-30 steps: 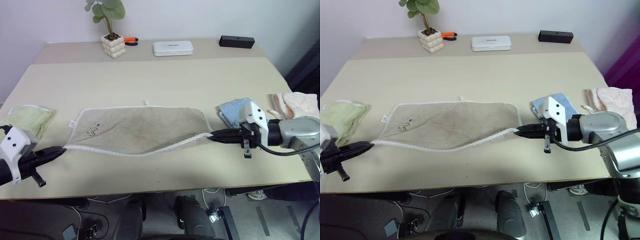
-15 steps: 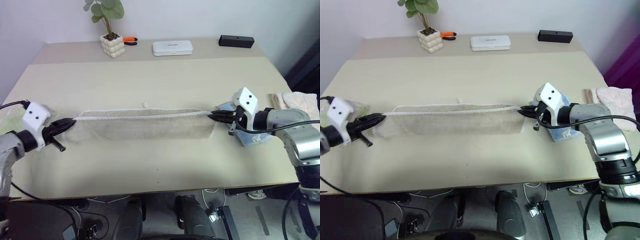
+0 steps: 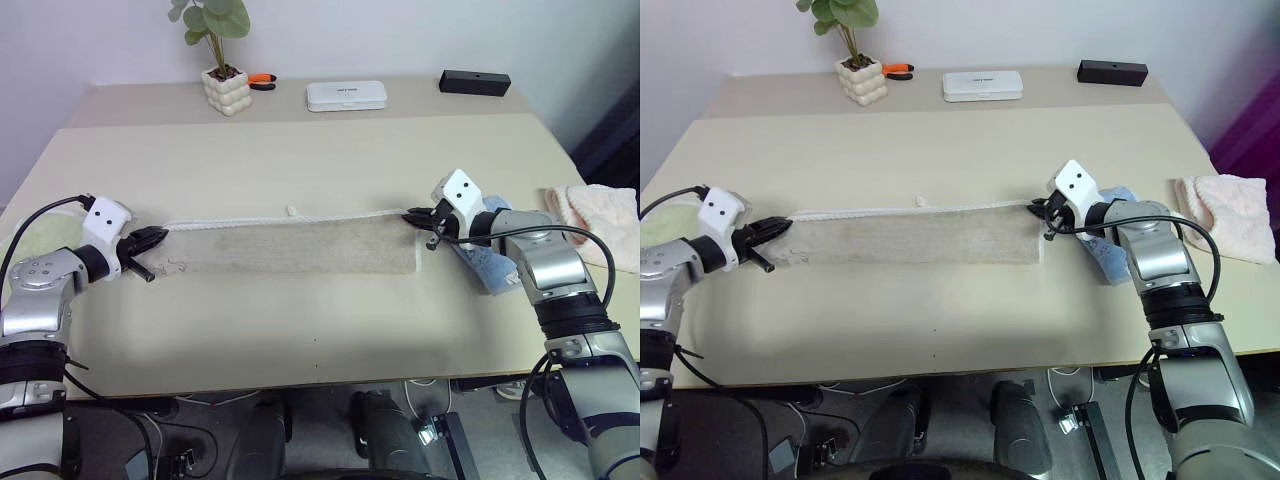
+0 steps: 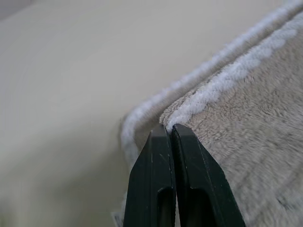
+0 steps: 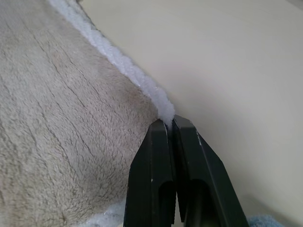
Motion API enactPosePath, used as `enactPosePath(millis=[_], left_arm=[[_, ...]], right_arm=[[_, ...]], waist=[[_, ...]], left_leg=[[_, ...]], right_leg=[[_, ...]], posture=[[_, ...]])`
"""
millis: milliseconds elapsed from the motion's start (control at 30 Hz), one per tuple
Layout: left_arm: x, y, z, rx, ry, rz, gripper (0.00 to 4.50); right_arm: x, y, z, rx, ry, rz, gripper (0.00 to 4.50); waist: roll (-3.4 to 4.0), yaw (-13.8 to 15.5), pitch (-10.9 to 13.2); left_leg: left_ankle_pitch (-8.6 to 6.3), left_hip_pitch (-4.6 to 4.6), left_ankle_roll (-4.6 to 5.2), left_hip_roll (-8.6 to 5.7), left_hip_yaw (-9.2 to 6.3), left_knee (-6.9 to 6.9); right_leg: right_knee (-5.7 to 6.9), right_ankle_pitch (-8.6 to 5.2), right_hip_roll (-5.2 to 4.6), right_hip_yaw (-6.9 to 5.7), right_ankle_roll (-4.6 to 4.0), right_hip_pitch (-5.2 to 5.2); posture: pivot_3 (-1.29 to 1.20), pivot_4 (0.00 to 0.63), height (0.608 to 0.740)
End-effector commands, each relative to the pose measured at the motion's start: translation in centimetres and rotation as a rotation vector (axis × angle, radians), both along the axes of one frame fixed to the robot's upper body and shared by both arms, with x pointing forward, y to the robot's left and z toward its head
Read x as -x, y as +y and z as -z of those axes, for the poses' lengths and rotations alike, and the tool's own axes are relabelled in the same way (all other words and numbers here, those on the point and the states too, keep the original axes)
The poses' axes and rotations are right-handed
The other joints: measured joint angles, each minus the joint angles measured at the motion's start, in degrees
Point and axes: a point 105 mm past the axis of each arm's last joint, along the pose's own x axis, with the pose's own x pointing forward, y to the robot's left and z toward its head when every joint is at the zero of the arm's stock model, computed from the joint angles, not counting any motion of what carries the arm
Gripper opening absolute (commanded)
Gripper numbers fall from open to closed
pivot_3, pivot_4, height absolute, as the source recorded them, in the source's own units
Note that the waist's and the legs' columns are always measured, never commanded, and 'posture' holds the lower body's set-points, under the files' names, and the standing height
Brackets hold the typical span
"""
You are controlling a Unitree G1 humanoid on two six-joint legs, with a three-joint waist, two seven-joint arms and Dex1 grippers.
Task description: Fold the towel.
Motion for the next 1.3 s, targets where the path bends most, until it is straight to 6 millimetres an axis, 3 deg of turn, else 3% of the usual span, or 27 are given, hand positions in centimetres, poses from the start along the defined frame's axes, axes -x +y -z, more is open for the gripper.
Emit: enactPosePath(millis=[33, 267, 300, 467, 533, 633, 733, 833, 933, 967, 1067, 1167, 1300], left_arm=[[-0.4, 0.3, -0.8, -0.024, -0.039, -0.012, 0.00], [-1.0, 0.5, -0.5, 0.022, -0.033, -0.037, 0.00], [-1.0, 0.6, -0.5, 0.024, -0.036, -0.045, 0.62], [-1.1, 2.1, -1.6, 0.053, -0.100, -0.141, 2.86], [-1.1, 3.1, -2.8, 0.152, -0.148, -0.214, 2.94], [-0.2, 3.7, -4.6, 0.324, -0.215, -0.266, 2.94], [0.9, 3.3, -5.5, 0.391, -0.245, -0.259, 2.94], [2.6, -1.1, -5.1, 0.317, -0.220, -0.090, 2.94], [4.2, -7.7, -3.6, 0.281, -0.157, 0.136, 2.94], [5.0, -10.9, -2.9, 0.271, -0.129, 0.246, 2.94], [6.9, -16.0, -1.8, 0.244, -0.088, 0.435, 2.94], [8.3, -19.9, -1.3, 0.269, -0.066, 0.579, 2.94], [9.1, -21.9, -1.2, 0.307, -0.043, 0.657, 2.94]], right_arm=[[-0.5, -0.3, -1.4, -0.002, -0.052, 0.014, 0.05], [-0.2, -0.2, -0.8, -0.020, -0.026, 0.018, 0.05], [-0.1, -0.2, -0.9, -0.022, -0.026, 0.016, 0.61], [0.1, -0.7, -1.8, -0.003, -0.078, 0.043, 2.83], [0.4, -1.3, -2.8, 0.008, -0.126, 0.072, 3.81], [1.5, -2.1, -4.6, -0.005, -0.175, 0.111, 3.81], [3.4, -1.7, -5.5, -0.092, -0.137, 0.095, 3.81], [7.2, 0.4, -4.7, -0.224, -0.009, 0.025, 4.47], [9.0, 1.3, -3.4, -0.356, 0.089, 0.092, 4.47], [9.9, 1.9, -2.4, -0.426, 0.150, 0.123, 4.47], [11.9, 3.0, -0.7, -0.534, 0.268, 0.186, 4.47], [12.5, 2.9, 1.4, -0.631, 0.376, 0.351, 4.47], [12.0, 3.2, 3.0, -0.726, 0.466, 0.513, 4.47]], waist=[[0.00, -0.08, 0.00], [0.00, -0.16, 0.00], [0.00, -0.16, 0.00], [0.00, -0.15, 0.00], [0.00, -0.11, 0.00], [0.00, 0.05, 0.00], [-0.01, 0.06, -0.01], [-0.02, 0.10, -0.02], [-0.03, 0.27, -0.03], [-0.03, 0.43, -0.03], [-0.08, 0.66, -0.06], [-0.02, 0.28, -0.10], [0.07, -0.12, -0.13]], left_leg=[[0.00, 0.00, 0.00, 0.00, 0.00, 0.00], [0.00, 0.02, 0.00, 0.00, -0.02, -0.01], [0.00, 0.01, 0.00, 0.00, -0.01, -0.01], [0.00, 0.02, 0.00, 0.00, -0.02, 0.00], [0.00, 0.01, 0.00, 0.00, -0.02, 0.00], [0.00, -0.01, 0.00, 0.00, -0.04, 0.01], [0.00, -0.03, 0.00, 0.00, -0.05, 0.02], [-0.01, -0.02, 0.01, 0.02, -0.10, -0.02], [-0.06, 0.02, 0.09, 0.03, -0.10, 0.01], [-0.06, 0.04, 0.08, 0.02, -0.09, 0.03], [-0.05, 0.08, 0.07, 0.02, -0.09, 0.09], [-0.05, 0.14, 0.08, 0.02, -0.06, 0.05], [-0.05, 0.18, 0.09, 0.04, -0.06, 0.01]], right_leg=[[0.01, 0.00, 0.00, 0.00, 0.00, 0.00], [0.04, 0.00, 0.01, 0.00, 0.00, 0.00], [0.04, 0.00, 0.00, 0.00, 0.00, 0.00], [0.04, 0.00, 0.01, 0.00, 0.00, 0.00], [0.04, 0.00, 0.00, 0.00, 0.00, 0.00], [0.05, 0.00, -0.02, -0.01, 0.01, -0.01], [0.05, 0.01, -0.04, 0.00, 0.02, -0.01], [0.03, 0.00, -0.03, -0.01, 0.01, 0.01], [0.00, 0.00, -0.04, 0.01, 0.00, 0.08], [0.00, 0.00, -0.05, 0.02, 0.00, 0.11], [-0.04, -0.03, -0.04, 0.03, -0.05, 0.24], [-0.04, -0.11, 0.00, 0.05, -0.19, 0.23], [-0.01, -0.10, 0.07, 0.08, -0.18, 0.21]], posture=[[0.00, 0.150, 0.738], [0.00, 0.150, 0.738], [0.00, 0.150, 0.738], [0.00, 0.150, 0.738], [0.00, 0.150, 0.738], [0.00, 0.150, 0.738], [0.00, 0.150, 0.738], [0.00, 0.150, 0.738], [0.00, 0.150, 0.738], [0.00, 0.150, 0.738], [0.00, 0.150, 0.738], [0.00, 0.150, 0.738], [0.00, 0.150, 0.738]])
